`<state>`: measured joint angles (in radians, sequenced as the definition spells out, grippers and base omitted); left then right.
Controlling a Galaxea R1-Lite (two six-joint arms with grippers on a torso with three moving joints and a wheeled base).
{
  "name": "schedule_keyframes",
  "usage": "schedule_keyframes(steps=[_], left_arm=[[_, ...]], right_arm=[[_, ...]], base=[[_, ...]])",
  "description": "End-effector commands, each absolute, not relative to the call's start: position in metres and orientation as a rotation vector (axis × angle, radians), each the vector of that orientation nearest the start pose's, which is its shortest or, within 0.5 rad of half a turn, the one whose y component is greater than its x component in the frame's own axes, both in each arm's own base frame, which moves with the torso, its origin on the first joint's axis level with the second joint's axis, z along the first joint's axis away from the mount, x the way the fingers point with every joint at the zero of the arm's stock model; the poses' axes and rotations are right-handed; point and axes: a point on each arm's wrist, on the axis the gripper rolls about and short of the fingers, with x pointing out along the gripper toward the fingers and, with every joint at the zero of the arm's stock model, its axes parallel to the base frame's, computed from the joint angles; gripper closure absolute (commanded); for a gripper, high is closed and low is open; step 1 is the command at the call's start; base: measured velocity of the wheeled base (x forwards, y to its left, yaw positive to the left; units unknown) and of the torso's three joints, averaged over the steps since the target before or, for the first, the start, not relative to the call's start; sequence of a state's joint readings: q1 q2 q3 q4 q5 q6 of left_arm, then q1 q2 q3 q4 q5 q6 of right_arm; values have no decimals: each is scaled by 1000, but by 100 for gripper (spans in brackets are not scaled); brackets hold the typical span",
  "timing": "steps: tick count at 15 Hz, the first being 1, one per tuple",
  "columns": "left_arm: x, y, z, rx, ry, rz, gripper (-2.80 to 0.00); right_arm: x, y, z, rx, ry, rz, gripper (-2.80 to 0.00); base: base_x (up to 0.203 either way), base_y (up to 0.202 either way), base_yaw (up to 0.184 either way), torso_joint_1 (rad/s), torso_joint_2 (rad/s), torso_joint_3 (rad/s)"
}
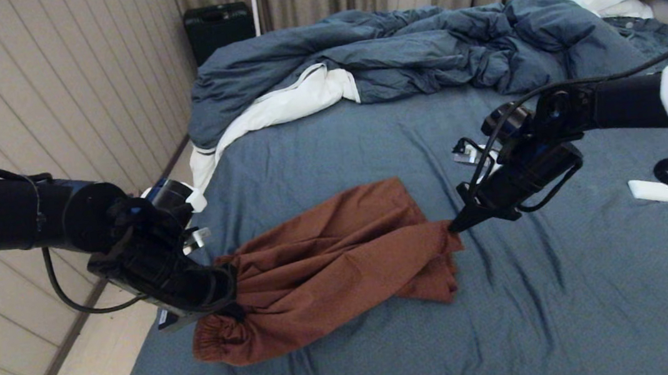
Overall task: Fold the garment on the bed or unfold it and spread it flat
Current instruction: Fold the brown shorts
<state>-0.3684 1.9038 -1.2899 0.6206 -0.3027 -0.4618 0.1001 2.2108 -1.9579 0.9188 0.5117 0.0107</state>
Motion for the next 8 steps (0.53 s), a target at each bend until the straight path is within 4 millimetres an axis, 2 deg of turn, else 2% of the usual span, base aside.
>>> schedule_keyframes(steps=[1,4,8], left_arm=[[289,-121,152,-338,1366,-292,0],[284,-119,152,-340,1381,-292,0],[270,-115,138,-350,1464,-300,0]], right_arm=[[393,48,190,237,1170,545,0],[387,47,199,231,1155,548,0],[358,42,212,200,1266,571,0]], base=[[0,0,0,0,0,0],[0,0,0,0,0,0],[0,0,0,0,0,0]])
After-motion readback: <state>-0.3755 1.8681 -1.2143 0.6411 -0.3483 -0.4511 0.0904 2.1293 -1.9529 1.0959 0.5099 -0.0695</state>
